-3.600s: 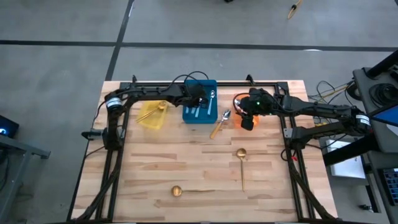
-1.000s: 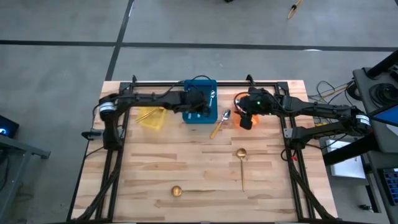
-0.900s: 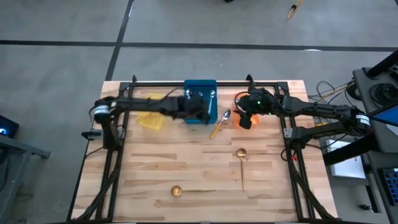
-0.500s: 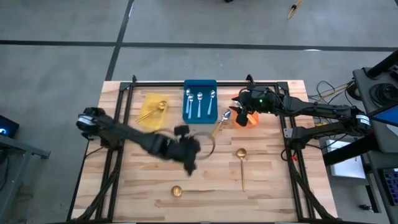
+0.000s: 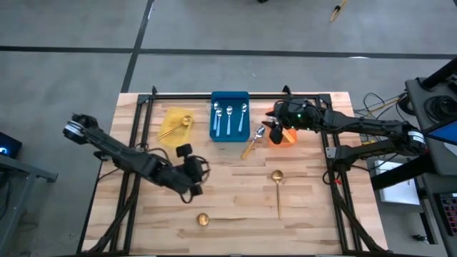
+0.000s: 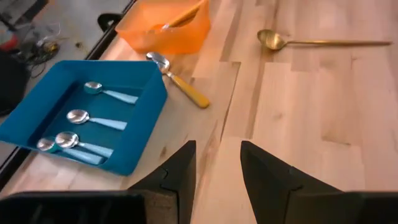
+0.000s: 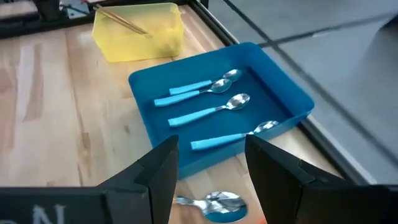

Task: Sort silverware by color (type)
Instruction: Put the gold spoon into the yellow bin

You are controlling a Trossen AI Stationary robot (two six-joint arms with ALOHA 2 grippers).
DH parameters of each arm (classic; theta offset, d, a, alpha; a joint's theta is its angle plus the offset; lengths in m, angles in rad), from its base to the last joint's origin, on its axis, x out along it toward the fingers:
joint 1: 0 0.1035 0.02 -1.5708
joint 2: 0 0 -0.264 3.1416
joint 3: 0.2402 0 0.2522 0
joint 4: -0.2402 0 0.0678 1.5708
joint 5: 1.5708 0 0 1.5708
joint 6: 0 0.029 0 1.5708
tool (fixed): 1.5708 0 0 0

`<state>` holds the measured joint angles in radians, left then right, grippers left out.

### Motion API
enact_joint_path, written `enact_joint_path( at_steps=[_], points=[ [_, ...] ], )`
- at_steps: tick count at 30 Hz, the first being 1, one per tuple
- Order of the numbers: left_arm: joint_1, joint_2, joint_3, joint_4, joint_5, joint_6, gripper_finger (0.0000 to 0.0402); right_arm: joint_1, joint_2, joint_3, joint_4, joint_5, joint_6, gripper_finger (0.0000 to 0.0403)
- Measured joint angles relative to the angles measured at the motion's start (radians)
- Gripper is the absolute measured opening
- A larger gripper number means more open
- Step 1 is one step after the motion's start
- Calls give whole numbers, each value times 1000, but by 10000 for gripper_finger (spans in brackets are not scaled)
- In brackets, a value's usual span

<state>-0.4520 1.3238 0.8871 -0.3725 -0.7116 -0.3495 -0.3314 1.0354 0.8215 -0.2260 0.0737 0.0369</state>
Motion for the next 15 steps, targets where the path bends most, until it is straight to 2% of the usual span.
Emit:
enact_joint_path(
  at_steps=[7,15],
  points=[
    [5,-223,-187,151,64,141,83,48,48,2,-3,-78,212,176],
    [27,-425,-346,381,178,433,77,168,116,59,0,-107,442,176]
  ],
)
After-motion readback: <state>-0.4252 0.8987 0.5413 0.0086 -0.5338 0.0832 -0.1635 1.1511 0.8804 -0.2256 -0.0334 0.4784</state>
